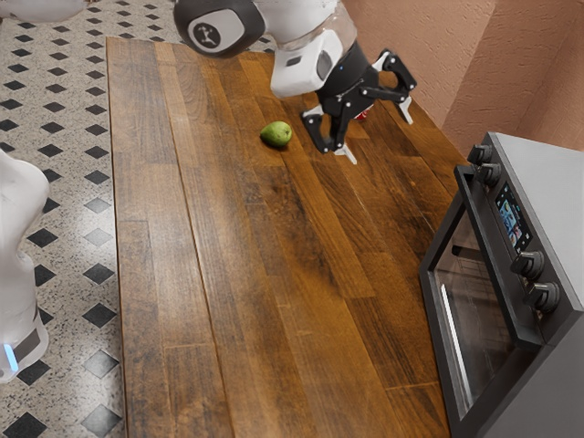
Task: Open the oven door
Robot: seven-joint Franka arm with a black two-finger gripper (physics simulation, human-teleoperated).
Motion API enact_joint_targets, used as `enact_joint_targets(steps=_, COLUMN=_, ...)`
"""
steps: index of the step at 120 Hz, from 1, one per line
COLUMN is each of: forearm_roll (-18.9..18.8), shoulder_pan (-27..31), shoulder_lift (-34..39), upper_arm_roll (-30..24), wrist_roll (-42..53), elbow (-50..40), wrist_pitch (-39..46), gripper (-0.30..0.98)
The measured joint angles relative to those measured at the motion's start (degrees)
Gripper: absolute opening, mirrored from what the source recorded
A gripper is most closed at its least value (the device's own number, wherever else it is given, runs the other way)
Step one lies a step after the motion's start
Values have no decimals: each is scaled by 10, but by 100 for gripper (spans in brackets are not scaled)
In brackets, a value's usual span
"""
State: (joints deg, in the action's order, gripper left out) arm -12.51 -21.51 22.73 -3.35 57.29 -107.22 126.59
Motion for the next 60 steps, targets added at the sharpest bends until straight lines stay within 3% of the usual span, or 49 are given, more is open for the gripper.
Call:
enact_joint_targets(steps=28, forearm_roll=1, shoulder_pan=0, shoulder_lift=-15, upper_arm_roll=-39, wrist_roll=63, elbow=-25, wrist_pitch=78, gripper=69)
enact_joint_targets(steps=60, forearm_roll=2, shoulder_pan=0, shoulder_lift=-36, upper_arm_roll=-61, wrist_roll=110, elbow=-31, wrist_pitch=112, gripper=69)
